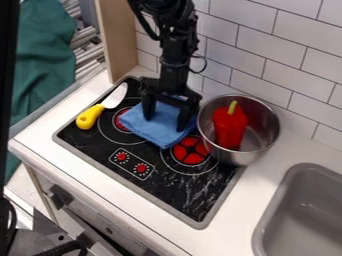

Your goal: Move the blue cloth on top of the stove

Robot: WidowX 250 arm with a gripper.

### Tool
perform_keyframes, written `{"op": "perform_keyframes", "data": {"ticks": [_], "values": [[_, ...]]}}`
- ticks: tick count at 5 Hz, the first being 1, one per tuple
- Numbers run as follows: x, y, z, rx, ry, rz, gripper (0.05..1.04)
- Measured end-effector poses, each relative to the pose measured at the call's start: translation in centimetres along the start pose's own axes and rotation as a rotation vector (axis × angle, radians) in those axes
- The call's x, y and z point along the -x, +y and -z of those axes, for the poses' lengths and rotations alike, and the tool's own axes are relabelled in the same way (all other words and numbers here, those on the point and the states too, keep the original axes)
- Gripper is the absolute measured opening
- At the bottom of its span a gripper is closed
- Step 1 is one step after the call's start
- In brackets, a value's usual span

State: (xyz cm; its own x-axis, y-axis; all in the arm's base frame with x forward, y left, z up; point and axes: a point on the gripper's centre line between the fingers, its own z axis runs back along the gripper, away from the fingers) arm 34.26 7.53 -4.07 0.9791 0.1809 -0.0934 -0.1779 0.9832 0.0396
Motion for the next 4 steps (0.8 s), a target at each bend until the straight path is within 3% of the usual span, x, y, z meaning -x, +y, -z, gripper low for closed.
{"op": "perform_keyframes", "data": {"ticks": [1,2,4], "values": [[-1.4,-0.7,-0.4,0.034,0.008,-0.035,1.01],[-1.8,-0.7,-0.6,0.039,-0.011,-0.083,1.009],[-1.5,0.6,-6.2,0.012,-0.182,-0.156,1.009]]}}
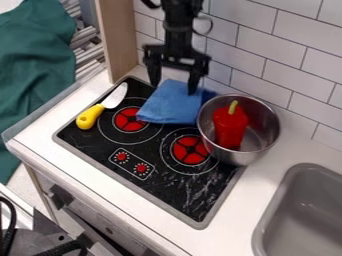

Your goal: Move the blue cloth on top of the stove

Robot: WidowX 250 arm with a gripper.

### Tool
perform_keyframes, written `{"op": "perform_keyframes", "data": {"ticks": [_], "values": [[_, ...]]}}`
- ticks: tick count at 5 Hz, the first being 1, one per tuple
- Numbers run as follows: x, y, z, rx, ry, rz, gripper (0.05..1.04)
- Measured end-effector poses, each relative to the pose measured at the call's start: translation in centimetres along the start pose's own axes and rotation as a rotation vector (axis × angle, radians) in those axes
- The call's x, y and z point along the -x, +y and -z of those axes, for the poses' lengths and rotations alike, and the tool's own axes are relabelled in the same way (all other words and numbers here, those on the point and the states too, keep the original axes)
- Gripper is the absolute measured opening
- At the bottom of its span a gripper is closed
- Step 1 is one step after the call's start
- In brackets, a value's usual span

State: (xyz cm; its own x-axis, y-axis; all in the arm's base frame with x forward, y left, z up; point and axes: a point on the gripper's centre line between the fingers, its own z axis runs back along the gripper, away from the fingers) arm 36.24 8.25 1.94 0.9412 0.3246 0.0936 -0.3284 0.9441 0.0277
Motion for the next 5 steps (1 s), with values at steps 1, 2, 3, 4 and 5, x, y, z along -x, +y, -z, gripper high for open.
{"op": "perform_keyframes", "data": {"ticks": [1,2,3,4,5], "values": [[-0.6,0.2,-3.6,0.006,-0.115,0.017,1.009],[0.1,0.6,-5.5,-0.007,-0.161,0.031,1.009],[0.8,0.7,-5.2,-0.012,-0.14,0.042,1.009],[0.9,0.7,-5.2,-0.012,-0.136,0.047,1.009],[0.8,0.8,-5.2,-0.018,-0.14,0.051,1.009]]}}
